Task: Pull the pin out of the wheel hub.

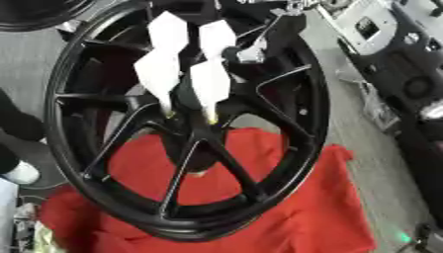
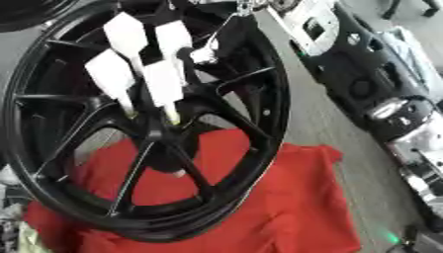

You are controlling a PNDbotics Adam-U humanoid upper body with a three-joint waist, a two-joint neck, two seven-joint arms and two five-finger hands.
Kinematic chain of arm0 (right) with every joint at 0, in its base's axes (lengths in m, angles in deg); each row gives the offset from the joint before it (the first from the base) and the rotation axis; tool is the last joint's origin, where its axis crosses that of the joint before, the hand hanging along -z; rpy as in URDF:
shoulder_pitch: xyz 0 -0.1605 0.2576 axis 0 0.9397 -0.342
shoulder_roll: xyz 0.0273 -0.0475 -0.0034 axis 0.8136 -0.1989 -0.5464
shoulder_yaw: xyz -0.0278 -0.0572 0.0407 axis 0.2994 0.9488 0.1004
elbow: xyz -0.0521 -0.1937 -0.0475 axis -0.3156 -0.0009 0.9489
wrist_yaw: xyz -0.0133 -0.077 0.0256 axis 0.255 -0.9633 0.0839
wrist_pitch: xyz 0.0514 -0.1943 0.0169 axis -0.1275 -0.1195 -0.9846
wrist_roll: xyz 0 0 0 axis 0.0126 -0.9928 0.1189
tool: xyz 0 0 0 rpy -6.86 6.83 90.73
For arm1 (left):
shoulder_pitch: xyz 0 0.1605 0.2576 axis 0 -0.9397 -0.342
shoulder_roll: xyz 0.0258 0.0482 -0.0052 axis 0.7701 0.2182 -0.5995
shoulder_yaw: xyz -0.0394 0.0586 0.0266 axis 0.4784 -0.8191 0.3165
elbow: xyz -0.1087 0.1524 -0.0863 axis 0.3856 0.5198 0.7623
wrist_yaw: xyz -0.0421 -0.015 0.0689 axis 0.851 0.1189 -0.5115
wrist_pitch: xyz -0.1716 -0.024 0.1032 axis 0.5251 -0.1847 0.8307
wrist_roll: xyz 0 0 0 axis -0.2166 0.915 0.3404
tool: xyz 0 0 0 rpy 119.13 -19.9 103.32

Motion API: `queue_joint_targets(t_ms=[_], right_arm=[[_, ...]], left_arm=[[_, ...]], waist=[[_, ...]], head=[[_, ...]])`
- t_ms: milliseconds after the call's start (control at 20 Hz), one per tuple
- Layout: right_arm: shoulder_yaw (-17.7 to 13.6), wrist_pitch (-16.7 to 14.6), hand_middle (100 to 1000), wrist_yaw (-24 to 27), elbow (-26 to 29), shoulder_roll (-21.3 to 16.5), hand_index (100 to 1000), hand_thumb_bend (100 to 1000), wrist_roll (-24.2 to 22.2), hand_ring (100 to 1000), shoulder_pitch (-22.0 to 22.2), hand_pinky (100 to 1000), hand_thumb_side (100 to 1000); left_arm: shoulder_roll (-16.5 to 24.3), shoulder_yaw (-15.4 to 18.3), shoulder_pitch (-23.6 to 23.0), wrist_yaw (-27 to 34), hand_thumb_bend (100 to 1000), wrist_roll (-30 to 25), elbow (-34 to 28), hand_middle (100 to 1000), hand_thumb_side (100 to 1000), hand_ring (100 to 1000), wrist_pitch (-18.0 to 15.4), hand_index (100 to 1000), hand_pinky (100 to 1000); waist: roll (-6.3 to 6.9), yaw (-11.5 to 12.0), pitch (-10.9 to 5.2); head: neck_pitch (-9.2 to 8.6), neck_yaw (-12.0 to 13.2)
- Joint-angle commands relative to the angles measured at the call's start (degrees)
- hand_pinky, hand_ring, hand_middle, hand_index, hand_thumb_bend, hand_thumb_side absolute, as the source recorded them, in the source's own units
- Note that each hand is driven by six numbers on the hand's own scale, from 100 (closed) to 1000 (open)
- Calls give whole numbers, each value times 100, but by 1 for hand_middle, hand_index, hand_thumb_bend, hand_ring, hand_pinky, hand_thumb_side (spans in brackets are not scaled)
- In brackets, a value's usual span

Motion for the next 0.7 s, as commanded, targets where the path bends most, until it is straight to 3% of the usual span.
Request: queue_joint_targets(t_ms=[50,450,700], right_arm=[[-79,-369,754,-33,0,-108,871,190,-330,781,-105,899,499],[-71,-344,735,-15,-63,-90,856,168,-375,765,-101,893,477],[-63,-242,681,117,-62,-78,819,111,-397,758,-97,888,417]], left_arm=[[177,24,37,21,148,-24,-73,721,855,753,-8,714,709],[172,22,31,26,147,-29,-69,719,855,753,-9,713,710],[166,21,23,28,147,-30,-67,719,855,752,-7,714,711]], waist=[[2,18,-89],[-4,53,-82],[-3,57,-91]], head=[[-57,-38],[-134,-108],[-217,-105]])
